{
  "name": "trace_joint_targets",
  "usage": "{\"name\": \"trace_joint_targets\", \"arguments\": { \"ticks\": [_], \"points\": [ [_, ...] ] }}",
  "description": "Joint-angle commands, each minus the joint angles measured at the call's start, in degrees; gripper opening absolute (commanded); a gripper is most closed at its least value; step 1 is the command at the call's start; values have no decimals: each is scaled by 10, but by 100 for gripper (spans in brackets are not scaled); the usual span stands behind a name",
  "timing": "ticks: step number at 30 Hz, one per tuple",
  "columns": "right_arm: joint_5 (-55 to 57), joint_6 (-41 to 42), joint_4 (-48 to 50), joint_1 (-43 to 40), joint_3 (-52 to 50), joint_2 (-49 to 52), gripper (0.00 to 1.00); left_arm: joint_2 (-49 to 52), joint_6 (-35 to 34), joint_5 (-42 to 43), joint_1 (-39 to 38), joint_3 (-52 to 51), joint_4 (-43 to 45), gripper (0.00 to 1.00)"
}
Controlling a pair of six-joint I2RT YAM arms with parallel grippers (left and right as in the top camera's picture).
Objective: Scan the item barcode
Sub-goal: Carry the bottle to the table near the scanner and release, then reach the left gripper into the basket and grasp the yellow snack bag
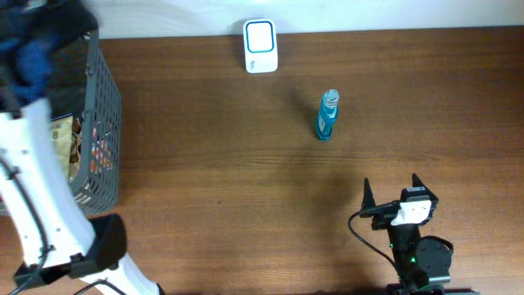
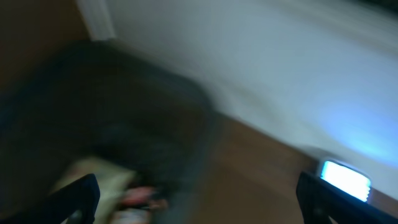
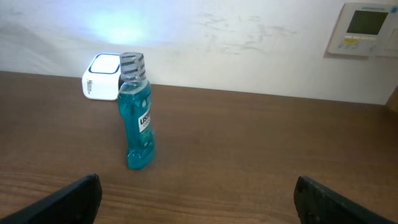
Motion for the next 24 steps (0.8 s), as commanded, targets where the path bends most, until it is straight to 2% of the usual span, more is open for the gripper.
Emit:
{"name": "trace_joint_targets", "arguments": {
  "ticks": [1, 2, 3, 5, 12, 16, 18, 21, 24],
  "points": [
    [5, -3, -1, -3, -5, -4, 98, 27, 43, -63, 109, -8, -43, 99],
    [5, -3, -1, -3, -5, -4, 98, 46, 72, -61, 143, -20, -56, 99],
    [5, -3, -1, -3, -5, -4, 98, 54, 73, -47, 155, -33, -57, 99],
    [5, -3, -2, -3, -5, -4, 98, 73, 127, -17, 168, -66, -56, 99],
    [5, -3, -2, -3, -5, -4, 98, 83, 146, -79, 169, -280, -2, 99],
    [5, -3, -1, -3, -5, -4, 98, 83, 212, -78, 169, -414, 75, 99],
    [5, -3, -1, -3, -5, -4, 99, 83, 222, -78, 169, -471, 118, 100],
    [5, -3, -1, -3, -5, -4, 98, 83, 254, -68, 169, -537, 167, 89],
    [5, -3, -1, -3, -5, -4, 98, 83, 262, -55, 169, -591, 211, 89]
  ]
}}
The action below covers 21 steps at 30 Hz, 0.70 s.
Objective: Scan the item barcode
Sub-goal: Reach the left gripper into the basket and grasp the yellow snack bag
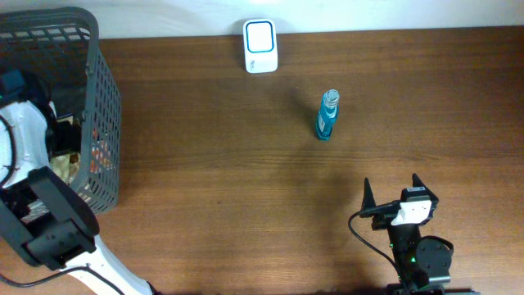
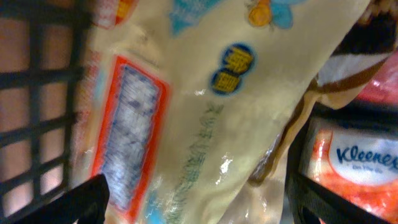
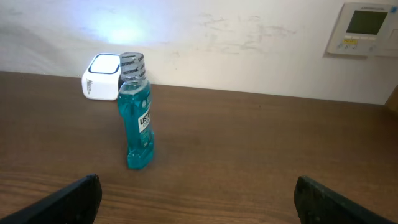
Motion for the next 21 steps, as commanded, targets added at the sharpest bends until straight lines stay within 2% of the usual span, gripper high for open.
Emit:
{"name": "trace_joint_targets", "arguments": {
  "ticks": [1, 3, 4, 5, 6, 7, 10, 16, 21],
  "points": [
    [5, -4, -2, -3, -5, -4, 98, -2, 27, 13, 0, -72, 54, 88],
    [5, -4, -2, -3, -5, -4, 98, -2, 27, 13, 2, -85, 70, 84],
    [5, -4, -2, -3, -5, -4, 98, -2, 27, 13, 2, -89, 79, 77],
    [5, -4, -2, -3, -5, -4, 98, -2, 27, 13, 2, -89, 82, 64],
    [5, -4, -2, -3, -5, -4, 98, -2, 27, 12, 2, -89, 83, 46],
    [5, -4, -2, -3, -5, -4, 98, -2, 27, 8, 2, -89, 82, 22],
    [5, -4, -2, -3, -5, -4, 98, -2, 26, 9, 2, -70, 73, 1],
    [5, -4, -2, -3, -5, -4, 98, -31, -49, 17, 1, 102, -17, 0],
    [5, -4, -2, -3, -5, -4, 98, -108, -70, 176, 1, 234, -36, 0]
  ]
}}
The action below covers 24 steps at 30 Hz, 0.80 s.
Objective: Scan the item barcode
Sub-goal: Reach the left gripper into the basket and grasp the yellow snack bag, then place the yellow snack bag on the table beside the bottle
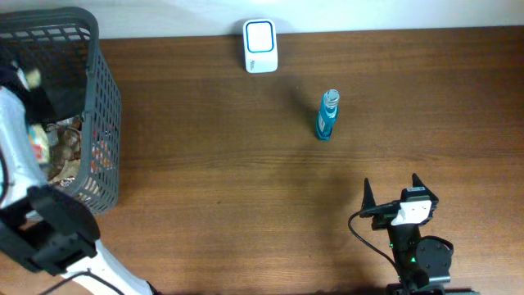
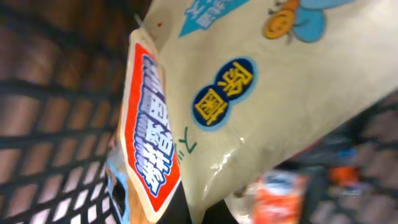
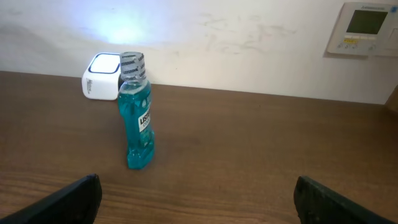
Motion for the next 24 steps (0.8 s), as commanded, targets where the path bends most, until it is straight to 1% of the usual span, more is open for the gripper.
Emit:
{"name": "trace_joint_targets", "arguments": {
  "ticks": [1, 2, 3, 4, 5, 6, 7, 9, 10, 12, 13, 14, 16, 17, 19, 22, 24],
  "points": [
    [5, -3, -2, -3, -5, -4, 98, -97, -21, 153, 0, 85, 5, 0],
    [5, -3, -2, -3, -5, -4, 98, -120, -21, 213, 0, 105, 6, 0],
    [5, -3, -2, -3, -5, -4, 98, -148, -21, 305, 0, 127, 6, 0],
    [5, -3, -2, -3, -5, -4, 98, -162, -25, 362, -1, 136, 11, 0],
    [5, -3, -2, -3, -5, -4, 98, -186, -44, 444, -9, 139, 25, 0],
    [5, -3, -2, -3, -5, -4, 98, -198, -57, 480, -19, 139, 31, 0],
    [5, -3, -2, -3, -5, -4, 98, -214, -65, 508, -44, 139, 31, 0],
    [5, -3, -2, -3, -5, -4, 98, -218, -66, 509, -123, 138, 14, 0],
    [5, -3, -2, -3, -5, -4, 98, -212, -65, 490, -175, 131, 0, 0],
    [5, -3, -2, -3, -5, -4, 98, -198, -65, 424, -241, 119, -24, 0],
    [5, -3, -2, -3, -5, -4, 98, -184, -65, 365, -290, 106, -43, 0],
    [5, -3, -2, -3, -5, -4, 98, -171, -65, 327, -324, 93, -51, 0],
    [5, -3, -2, -3, -5, -4, 98, -136, -65, 288, -389, 53, -54, 0],
    [5, -3, -2, -3, -5, -4, 98, -95, -66, 263, -432, 15, -47, 0],
    [5, -3, -2, -3, -5, -4, 98, -49, -68, 257, -460, -16, -37, 0],
    [5, -3, -2, -3, -5, -4, 98, 38, -136, 257, -493, -35, -37, 0],
    [5, -3, -2, -3, -5, -4, 98, 89, -158, 257, -512, -35, -34, 0]
  ]
}}
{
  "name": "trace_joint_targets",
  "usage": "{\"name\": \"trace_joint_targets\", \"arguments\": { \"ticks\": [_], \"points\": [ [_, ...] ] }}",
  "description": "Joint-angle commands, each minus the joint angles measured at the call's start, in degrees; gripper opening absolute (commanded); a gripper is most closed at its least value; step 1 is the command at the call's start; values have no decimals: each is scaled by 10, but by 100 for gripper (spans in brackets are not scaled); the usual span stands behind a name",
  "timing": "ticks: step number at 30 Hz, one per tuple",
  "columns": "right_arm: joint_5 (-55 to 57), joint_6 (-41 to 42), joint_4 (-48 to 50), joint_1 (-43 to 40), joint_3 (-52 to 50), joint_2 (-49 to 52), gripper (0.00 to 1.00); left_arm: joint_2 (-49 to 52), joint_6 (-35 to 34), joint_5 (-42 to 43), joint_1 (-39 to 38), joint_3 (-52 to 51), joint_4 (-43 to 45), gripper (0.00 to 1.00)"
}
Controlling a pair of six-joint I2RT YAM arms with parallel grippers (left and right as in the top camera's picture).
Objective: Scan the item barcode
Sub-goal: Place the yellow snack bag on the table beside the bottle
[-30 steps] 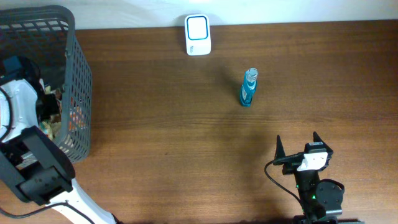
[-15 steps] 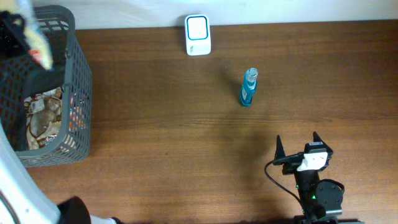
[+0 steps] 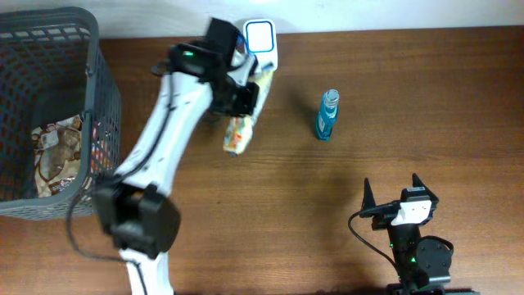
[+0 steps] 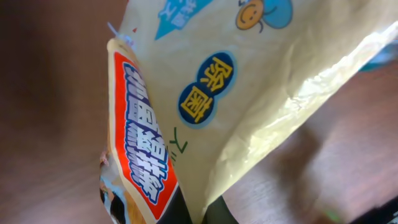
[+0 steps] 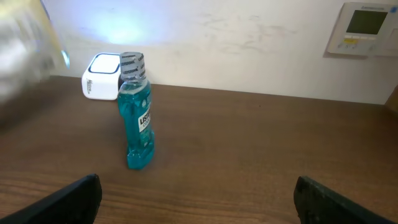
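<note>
A yellow snack bag (image 3: 238,131) with an orange-red band hangs above the table, just in front of the white barcode scanner (image 3: 260,45) at the back edge. My left gripper (image 3: 248,97) is shut on it. The left wrist view is filled by the bag (image 4: 249,93), pinched at its lower edge by the left gripper (image 4: 199,213). The bag shows as a blur (image 5: 25,56) at the left of the right wrist view, near the scanner (image 5: 102,76). My right gripper (image 3: 391,195) stands open and empty at the front right, also seen as right gripper (image 5: 199,199).
A blue mouthwash bottle (image 3: 327,115) stands upright to the right of the scanner, the same bottle (image 5: 137,112) ahead of my right gripper. A grey wire basket (image 3: 108,123) with several packets stands at the far left. A wall thermostat (image 5: 367,28) is behind the table.
My left gripper, then inside the basket with the yellow bag, is now out over the table by the scanner, still shut on the bag. The right arm has not moved.
My left gripper was first blurred above the basket with open fingers. Then it was down in the basket, open around the yellow bag. Then it was shut on the bag inside the basket. Now it holds the bag in front of the scanner.
</note>
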Motion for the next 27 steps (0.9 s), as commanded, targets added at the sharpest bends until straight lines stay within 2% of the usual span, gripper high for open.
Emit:
{"name": "trace_joint_targets", "arguments": {
  "ticks": [1, 3, 4, 5, 6, 7, 8, 10, 12, 14, 16, 18, 22, 25, 27],
  "points": [
    [5, -4, -2, -3, -5, -4, 98, 76, -58, -9, -32, -5, 6, 0],
    [5, -4, -2, -3, -5, -4, 98, 101, -57, -9, -47, -5, 6, 1],
    [5, -4, -2, -3, -5, -4, 98, 103, -57, -9, -50, -5, 6, 17],
    [5, -4, -2, -3, -5, -4, 98, 103, -57, -9, -51, -5, 7, 22],
    [5, -4, -2, -3, -5, -4, 98, 102, -57, -9, -51, -4, 8, 55],
    [5, -4, -2, -3, -5, -4, 98, 102, -57, -9, -48, 1, 5, 76],
    [5, -4, -2, -3, -5, -4, 98, 102, -57, -6, -45, 4, 2, 77],
    [5, -4, -2, -3, -5, -4, 98, 102, -57, -5, -32, 34, -28, 88],
    [5, -4, -2, -3, -5, -4, 98, 102, -55, -4, -14, 95, -78, 90],
    [5, -4, -2, -3, -5, -4, 99, 102, -33, -5, 9, 203, -144, 91],
    [5, -4, -2, -3, -5, -4, 98, 102, -31, -24, 38, 316, -186, 100],
    [5, -4, -2, -3, -5, -4, 98, 102, -31, -53, 83, 434, -220, 99],
    [5, -4, -2, -3, -5, -4, 98, 102, -31, -155, 211, 641, -262, 99],
    [5, -4, -2, -3, -5, -4, 98, 80, -31, -216, 356, 644, -256, 99],
    [5, -4, -2, -3, -5, -4, 98, 81, -31, -217, 428, 633, -262, 99]
  ]
}}
